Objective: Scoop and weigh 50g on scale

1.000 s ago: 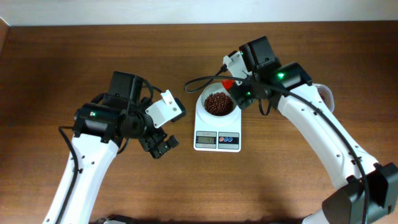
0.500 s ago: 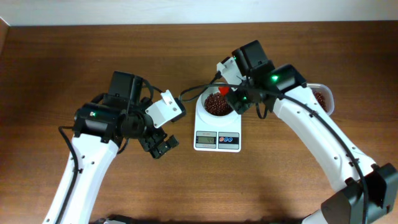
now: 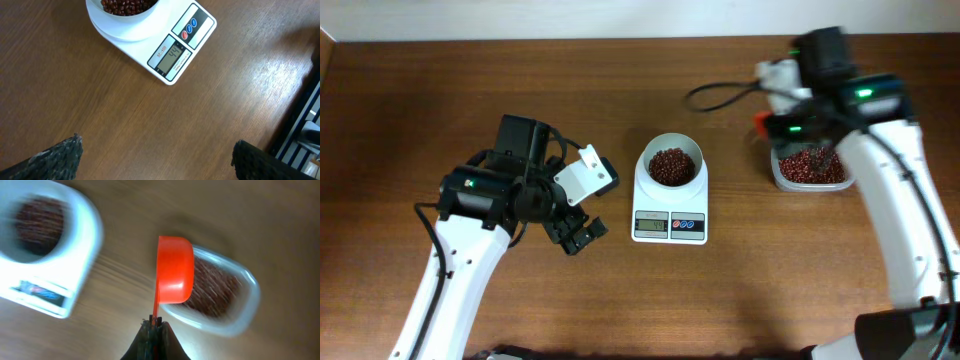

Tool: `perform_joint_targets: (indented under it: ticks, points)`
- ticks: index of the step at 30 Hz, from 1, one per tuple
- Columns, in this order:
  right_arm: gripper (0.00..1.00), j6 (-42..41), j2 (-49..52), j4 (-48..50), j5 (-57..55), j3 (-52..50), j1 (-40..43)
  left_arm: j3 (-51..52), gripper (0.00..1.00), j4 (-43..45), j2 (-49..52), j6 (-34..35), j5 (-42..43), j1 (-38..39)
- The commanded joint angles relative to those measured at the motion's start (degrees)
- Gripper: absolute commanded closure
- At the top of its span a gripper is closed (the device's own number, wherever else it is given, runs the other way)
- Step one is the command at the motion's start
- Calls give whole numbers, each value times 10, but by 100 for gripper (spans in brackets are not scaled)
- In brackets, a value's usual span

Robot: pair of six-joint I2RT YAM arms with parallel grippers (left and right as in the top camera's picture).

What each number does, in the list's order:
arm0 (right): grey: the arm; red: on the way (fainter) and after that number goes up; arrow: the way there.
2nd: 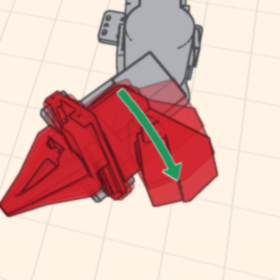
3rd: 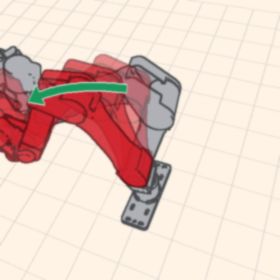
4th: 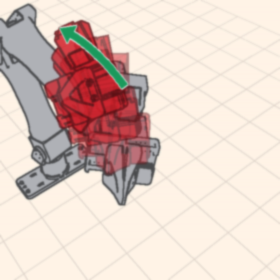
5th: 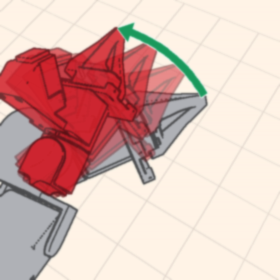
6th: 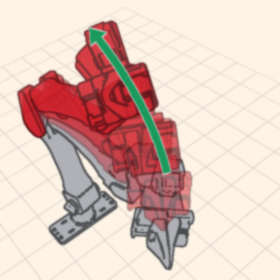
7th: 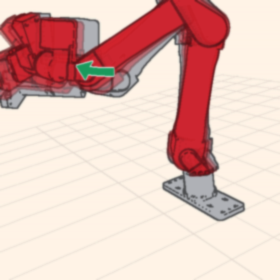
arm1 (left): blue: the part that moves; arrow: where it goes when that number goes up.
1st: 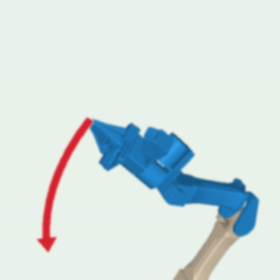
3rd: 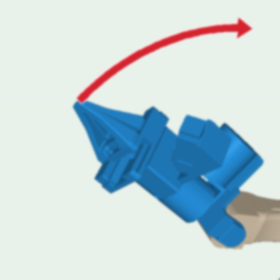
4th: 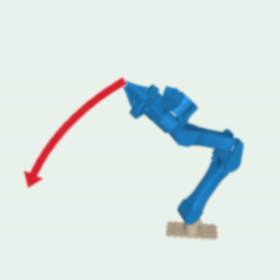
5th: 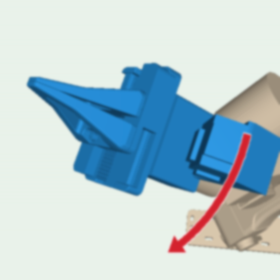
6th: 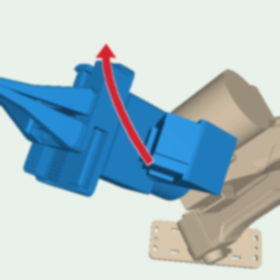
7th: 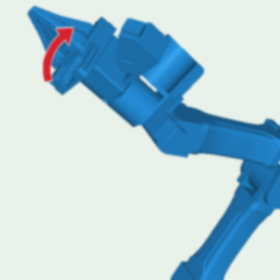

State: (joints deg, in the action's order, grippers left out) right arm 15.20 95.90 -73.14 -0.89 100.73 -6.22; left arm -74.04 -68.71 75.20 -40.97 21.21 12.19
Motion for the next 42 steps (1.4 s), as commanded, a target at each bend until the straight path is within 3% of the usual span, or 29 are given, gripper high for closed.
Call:
perform_joint_targets:
  ticks: [1, 7, 16, 26, 30, 42]
  points:
    - [96, 0, -11, -27, -26, 11, 80, 2, 1, 0, -10, -5, 9, -2]
    - [96, 0, 24, -33, -7, -26, 137, 2, 1, 1, -10, -5, 9, -2]
    - [96, -9, 69, 80, -5, -130, 137, 2, 1, 1, -10, -5, 9, -2]
    - [96, -9, 100, 102, 169, -166, 137, 2, 1, 0, -10, -5, 9, -2]
    - [96, -16, 100, 105, 174, -166, 145, 2, 1, 1, -10, -5, 9, -2]
    - [96, -26, 100, 102, 308, -165, 283, 2, 1, 0, -10, -5, 9, -2]
